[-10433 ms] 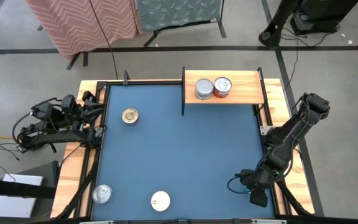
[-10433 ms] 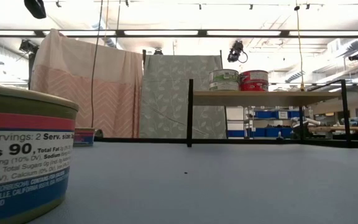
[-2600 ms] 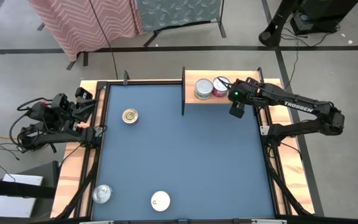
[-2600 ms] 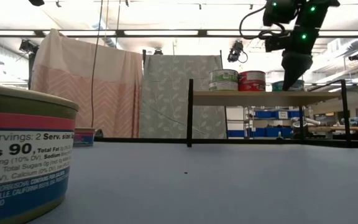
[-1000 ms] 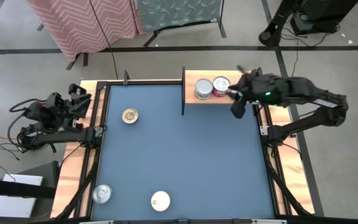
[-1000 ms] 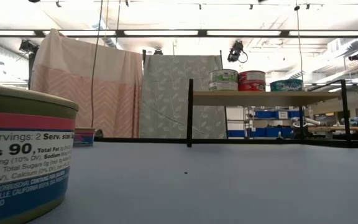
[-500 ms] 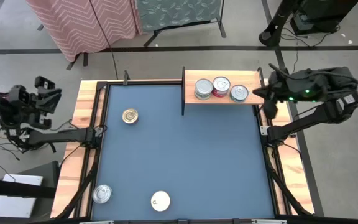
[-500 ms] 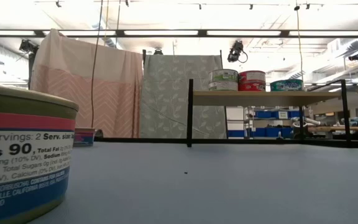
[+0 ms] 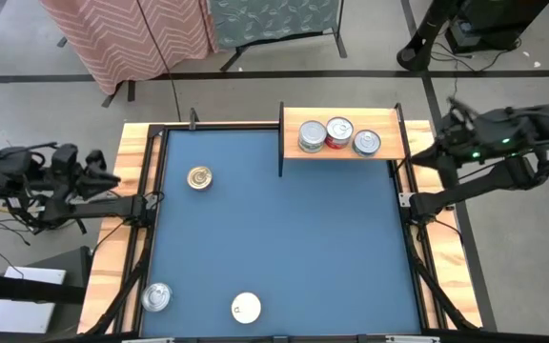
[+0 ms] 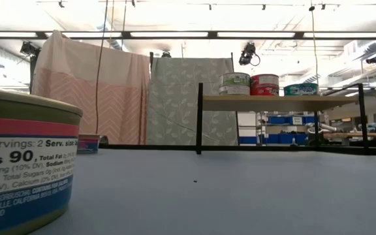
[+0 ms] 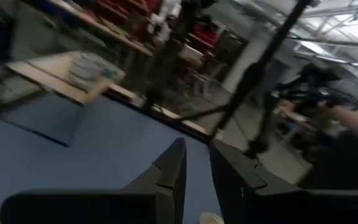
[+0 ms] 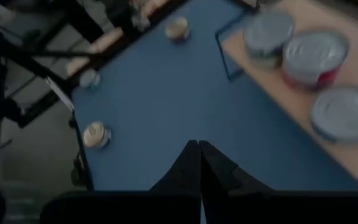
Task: Stack canned seafood by type on shelf
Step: Stack the green-blue tuna can on top of the tuna can on the shelf
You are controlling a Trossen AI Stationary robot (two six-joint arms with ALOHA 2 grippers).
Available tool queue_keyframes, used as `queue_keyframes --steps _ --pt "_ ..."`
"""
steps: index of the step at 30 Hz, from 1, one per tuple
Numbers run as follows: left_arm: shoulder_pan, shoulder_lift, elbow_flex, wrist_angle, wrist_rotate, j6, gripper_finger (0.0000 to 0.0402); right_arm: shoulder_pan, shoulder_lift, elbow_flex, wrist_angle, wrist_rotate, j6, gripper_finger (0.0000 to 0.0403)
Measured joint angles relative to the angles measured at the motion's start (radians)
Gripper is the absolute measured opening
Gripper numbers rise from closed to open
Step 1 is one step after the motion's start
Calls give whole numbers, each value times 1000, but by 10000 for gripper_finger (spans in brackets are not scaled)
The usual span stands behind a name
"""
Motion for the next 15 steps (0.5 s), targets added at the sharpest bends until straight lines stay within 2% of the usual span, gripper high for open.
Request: queue_keyframes --steps 3,7,11,15 --pt "0 -9 11 -7 43 -30 76 0 -33 -92 -1 -41 34 2" --pt "0 -23 64 -85 21 -35 76 0 -93 -236 50 -85 61 2" --pt "1 -44 121 -190 -74 -52 76 0 -170 -404 270 -100 38 2" --pt "1 -62 136 -194 -129 -66 76 2 -238 -583 518 -149 25 2"
